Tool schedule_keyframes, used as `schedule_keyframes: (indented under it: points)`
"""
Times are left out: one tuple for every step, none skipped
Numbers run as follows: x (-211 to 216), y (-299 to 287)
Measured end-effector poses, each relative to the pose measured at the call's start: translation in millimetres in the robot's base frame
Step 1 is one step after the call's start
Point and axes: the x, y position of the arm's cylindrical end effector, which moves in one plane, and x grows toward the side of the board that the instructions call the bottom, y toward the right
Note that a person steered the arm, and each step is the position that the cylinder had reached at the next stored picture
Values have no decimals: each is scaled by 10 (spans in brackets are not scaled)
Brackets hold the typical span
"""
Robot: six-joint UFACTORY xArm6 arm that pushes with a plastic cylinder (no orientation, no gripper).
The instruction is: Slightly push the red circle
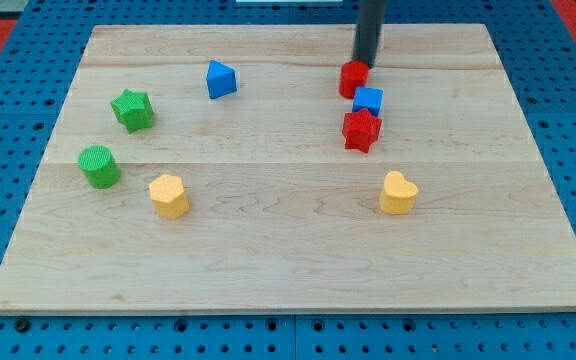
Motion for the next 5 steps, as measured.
schedule_keyframes:
  points:
    - [60, -607]
    - [47, -914]
    - [-335, -538]
    - [-339, 385]
    - [50, 757]
